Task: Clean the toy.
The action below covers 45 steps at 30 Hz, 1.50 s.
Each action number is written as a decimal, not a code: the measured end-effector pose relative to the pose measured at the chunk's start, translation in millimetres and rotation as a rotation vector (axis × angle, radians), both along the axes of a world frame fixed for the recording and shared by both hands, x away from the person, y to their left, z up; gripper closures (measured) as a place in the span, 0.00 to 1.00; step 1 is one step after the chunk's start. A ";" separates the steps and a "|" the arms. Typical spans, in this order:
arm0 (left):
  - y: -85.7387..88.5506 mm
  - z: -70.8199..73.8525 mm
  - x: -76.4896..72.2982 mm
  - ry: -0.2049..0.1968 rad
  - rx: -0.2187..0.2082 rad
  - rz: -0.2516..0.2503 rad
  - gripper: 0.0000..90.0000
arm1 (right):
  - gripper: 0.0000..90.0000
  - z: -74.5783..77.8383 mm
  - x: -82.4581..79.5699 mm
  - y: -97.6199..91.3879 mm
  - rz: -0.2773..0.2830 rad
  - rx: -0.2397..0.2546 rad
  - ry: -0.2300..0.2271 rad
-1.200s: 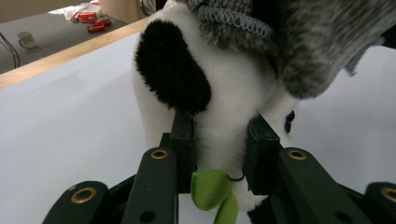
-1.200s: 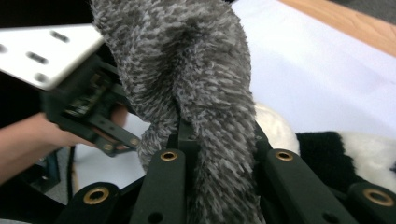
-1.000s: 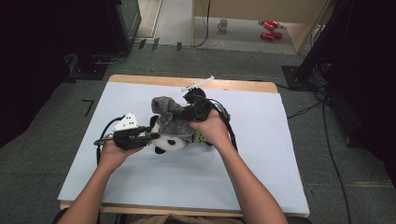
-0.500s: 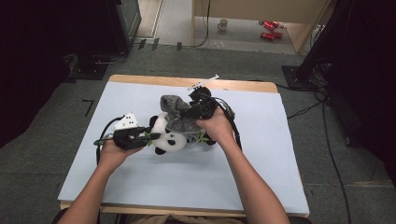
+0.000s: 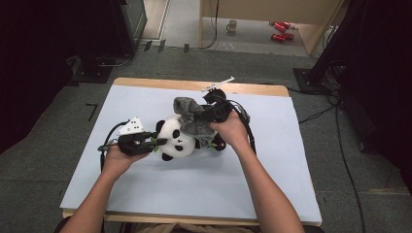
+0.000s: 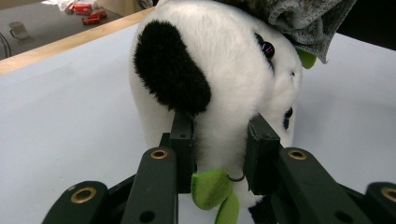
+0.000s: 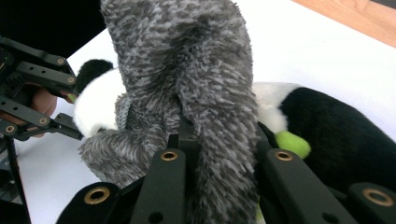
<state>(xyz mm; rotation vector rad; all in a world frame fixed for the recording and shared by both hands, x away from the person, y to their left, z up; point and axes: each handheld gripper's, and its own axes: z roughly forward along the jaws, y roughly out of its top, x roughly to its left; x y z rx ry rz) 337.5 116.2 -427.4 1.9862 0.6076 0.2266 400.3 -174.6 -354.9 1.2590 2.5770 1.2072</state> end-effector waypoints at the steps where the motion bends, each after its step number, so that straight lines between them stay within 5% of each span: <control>1: 0.1 0.0 0.1 0.002 -0.001 0.000 0.78 | 0.86 0.4 0.2 -1.2 -0.003 0.001 0.002; 19: 4.0 -2.4 2.8 0.033 0.002 0.008 0.78 | 0.85 -3.7 6.2 -51.8 -0.132 -0.005 0.017; 27: 3.0 -2.0 2.5 0.026 -0.003 0.001 0.78 | 0.85 -10.6 6.7 -65.5 -0.150 0.004 0.030; 45: 4.6 -3.0 3.6 0.036 -0.004 0.004 0.77 | 0.85 -1.1 1.7 -91.3 -0.206 -0.020 0.008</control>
